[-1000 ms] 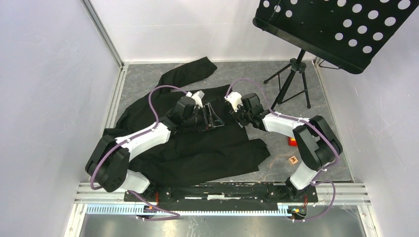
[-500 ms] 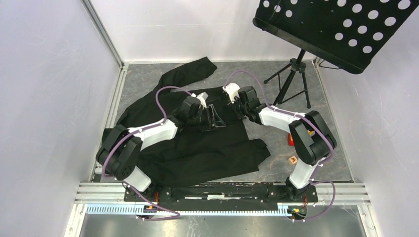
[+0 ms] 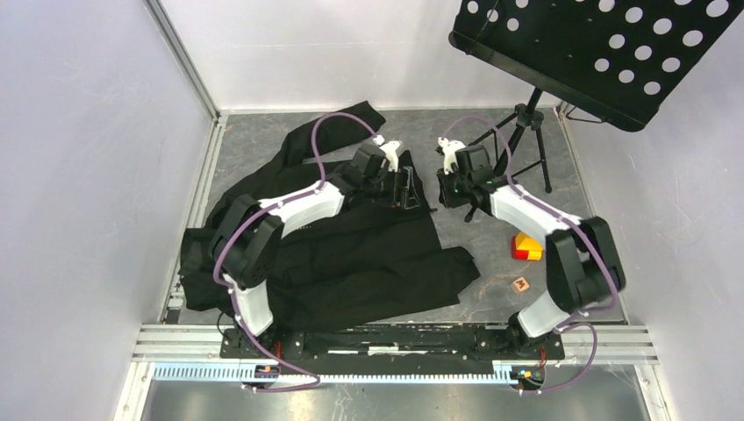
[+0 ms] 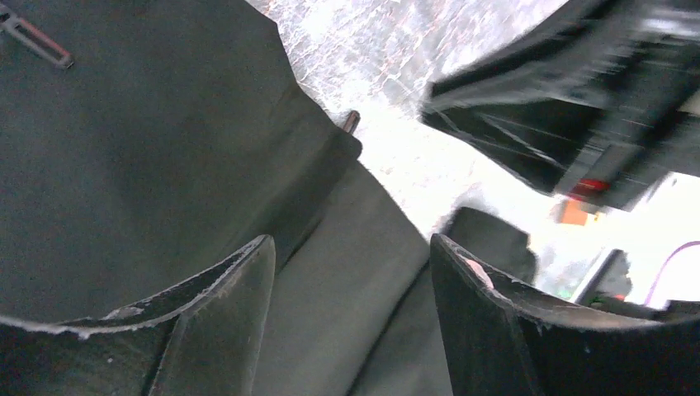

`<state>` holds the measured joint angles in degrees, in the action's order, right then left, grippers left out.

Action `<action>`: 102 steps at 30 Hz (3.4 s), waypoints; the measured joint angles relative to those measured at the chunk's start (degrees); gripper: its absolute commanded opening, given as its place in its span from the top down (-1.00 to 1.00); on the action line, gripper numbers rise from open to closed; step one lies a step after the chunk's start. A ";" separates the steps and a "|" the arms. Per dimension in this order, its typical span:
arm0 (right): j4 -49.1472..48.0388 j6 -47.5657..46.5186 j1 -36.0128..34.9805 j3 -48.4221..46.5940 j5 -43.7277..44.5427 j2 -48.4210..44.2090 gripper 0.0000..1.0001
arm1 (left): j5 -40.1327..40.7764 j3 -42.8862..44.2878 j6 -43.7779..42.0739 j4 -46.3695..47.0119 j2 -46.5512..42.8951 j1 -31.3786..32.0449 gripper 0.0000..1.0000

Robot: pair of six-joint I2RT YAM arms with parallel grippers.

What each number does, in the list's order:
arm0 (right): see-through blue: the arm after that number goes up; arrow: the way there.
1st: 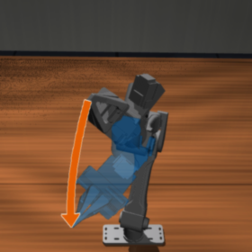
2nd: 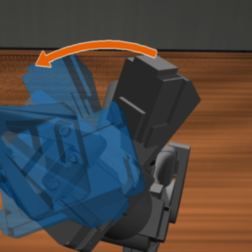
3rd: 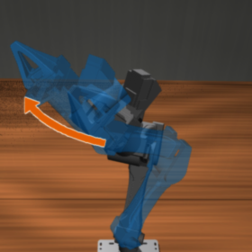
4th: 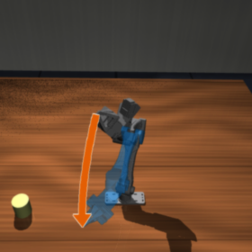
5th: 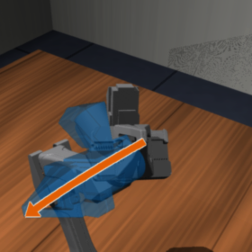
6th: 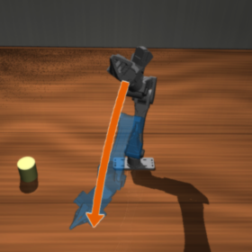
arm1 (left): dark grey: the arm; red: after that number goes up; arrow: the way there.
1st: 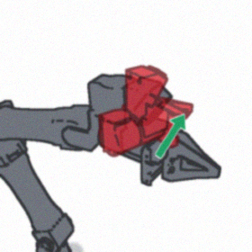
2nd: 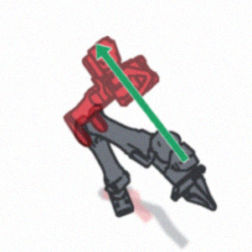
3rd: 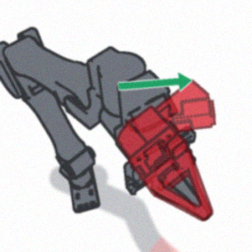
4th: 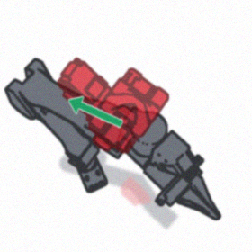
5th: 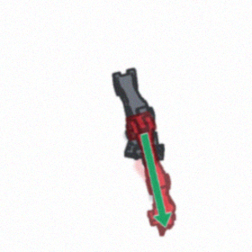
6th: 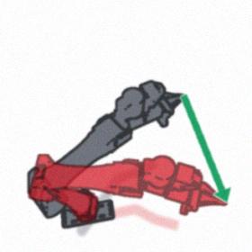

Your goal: Zip up the jacket

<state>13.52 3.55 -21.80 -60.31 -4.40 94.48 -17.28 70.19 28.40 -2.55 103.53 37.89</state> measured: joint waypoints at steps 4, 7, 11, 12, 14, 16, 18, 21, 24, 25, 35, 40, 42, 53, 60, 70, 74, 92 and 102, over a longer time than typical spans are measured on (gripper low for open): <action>0.50 3.08 0.79 6.16 -2.84 -8.09 0.47 | 0.76 3.89 -8.96 -3.54 5.05 1.79 -0.62; -1.16 4.44 0.90 9.77 -4.72 -10.75 0.47 | 0.72 7.91 -14.01 -6.97 9.70 3.06 -0.64; -3.61 6.56 3.32 15.52 -8.31 -12.15 0.51 | 1.92 13.49 -18.14 -11.34 15.12 4.35 -0.53; -3.89 6.84 3.89 16.31 -9.09 -12.13 0.51 | 2.49 14.34 -18.73 -11.91 16.00 4.50 -0.47; -4.28 7.37 4.76 17.16 -10.27 -12.07 0.51 | 5.18 16.90 -19.43 -13.86 18.01 4.98 -0.40; -5.55 7.61 5.01 17.29 -11.50 -11.58 0.52 | 8.26 19.74 -19.50 -15.72 19.58 5.25 -0.32; -7.08 7.76 4.98 17.29 -12.57 -10.82 0.52 | 11.23 22.34 -19.47 -17.35 20.85 5.35 -0.23; -8.92 8.04 4.92 17.29 -14.14 -9.03 0.51 | 15.02 25.05 -19.47 -19.04 22.47 5.31 -0.04; -10.58 8.44 4.92 17.29 -15.47 -7.23 0.49 | 16.50 25.90 -19.47 -20.13 23.10 5.18 0.13; -11.26 8.61 4.92 17.29 -15.85 -6.69 0.47 | 16.70 26.05 -19.47 -20.35 23.19 5.09 0.18; -16.70 10.38 4.72 17.29 -17.49 -2.54 0.28 | 13.99 28.26 -19.47 -22.82 24.37 3.74 0.95; -19.28 11.34 5.01 17.70 -18.67 -1.64 0.18 | 9.29 28.30 -19.08 -22.99 24.37 1.40 0.96; -20.50 11.76 5.33 18.21 -19.23 -1.64 0.14 | 6.91 27.82 -18.64 -22.18 24.28 0.26 0.96; -22.47 13.16 6.51 18.67 -18.43 -0.81 0.46 | -1.49 19.45 -15.30 -15.41 19.71 -0.92 -0.55; -18.82 13.11 6.97 18.67 -15.80 -5.31 0.46 | 6.73 17.86 -20.33 -13.86 18.36 4.68 -0.44; -18.47 13.09 7.30 22.34 -13.07 -13.07 0.46 | 21.88 23.23 -27.08 -15.72 21.27 9.46 0.07; -18.18 13.09 7.30 22.77 -13.09 -12.87 0.45 | 24.44 25.77 -28.24 -17.16 23.39 9.49 0.33; -31.26 27.10 7.28 22.84 -24.06 -4.33 -0.07 | 12.85 24.55 -23.54 -18.29 20.52 4.46 0.96; -39.28 35.39 7.30 22.53 -24.72 0.39 -0.18 | 6.51 21.49 -19.08 -16.35 15.63 2.25 0.95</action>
<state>-25.76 38.94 -14.50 -37.78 -29.12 94.87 -10.76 91.68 9.32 -18.90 119.15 40.14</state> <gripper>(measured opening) 0.590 0.032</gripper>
